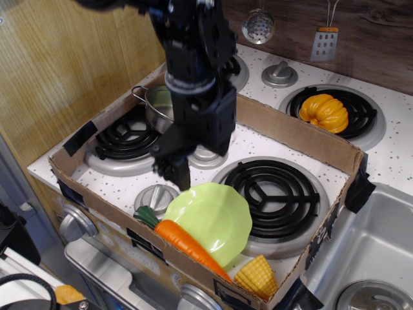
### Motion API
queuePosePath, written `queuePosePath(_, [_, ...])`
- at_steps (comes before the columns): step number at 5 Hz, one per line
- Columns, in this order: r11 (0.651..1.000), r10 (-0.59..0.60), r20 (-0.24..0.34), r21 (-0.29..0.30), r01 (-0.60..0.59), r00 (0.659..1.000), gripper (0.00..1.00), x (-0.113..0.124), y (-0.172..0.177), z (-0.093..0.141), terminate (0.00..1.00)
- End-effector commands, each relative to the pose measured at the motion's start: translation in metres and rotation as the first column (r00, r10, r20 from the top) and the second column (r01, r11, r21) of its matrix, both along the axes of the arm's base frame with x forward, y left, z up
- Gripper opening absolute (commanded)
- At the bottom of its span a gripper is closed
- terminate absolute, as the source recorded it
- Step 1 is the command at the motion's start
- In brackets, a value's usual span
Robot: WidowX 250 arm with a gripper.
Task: Take carrot off plate
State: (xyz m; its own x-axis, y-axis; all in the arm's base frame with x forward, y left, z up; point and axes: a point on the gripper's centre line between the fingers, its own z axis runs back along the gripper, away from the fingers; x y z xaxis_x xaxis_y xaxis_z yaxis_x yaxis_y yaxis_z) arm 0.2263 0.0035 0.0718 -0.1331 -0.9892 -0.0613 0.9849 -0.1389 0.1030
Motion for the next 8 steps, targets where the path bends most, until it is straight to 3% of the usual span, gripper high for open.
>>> queuePosePath(1, [0.999,-0.037,-0.033,0.019,0.038,0.999,1.00,-0.010,0.008,-0.007,0.00])
queuePosePath(2, [1.000,-0.022,-0.034,0.019,0.023,0.999,1.00,-0.016,0.008,-0.015,0.00])
queuePosePath(8, [0.993,0.017,-0.009,-0.118,-0.018,1.000,1.00,-0.024,0.001,-0.068,0.00])
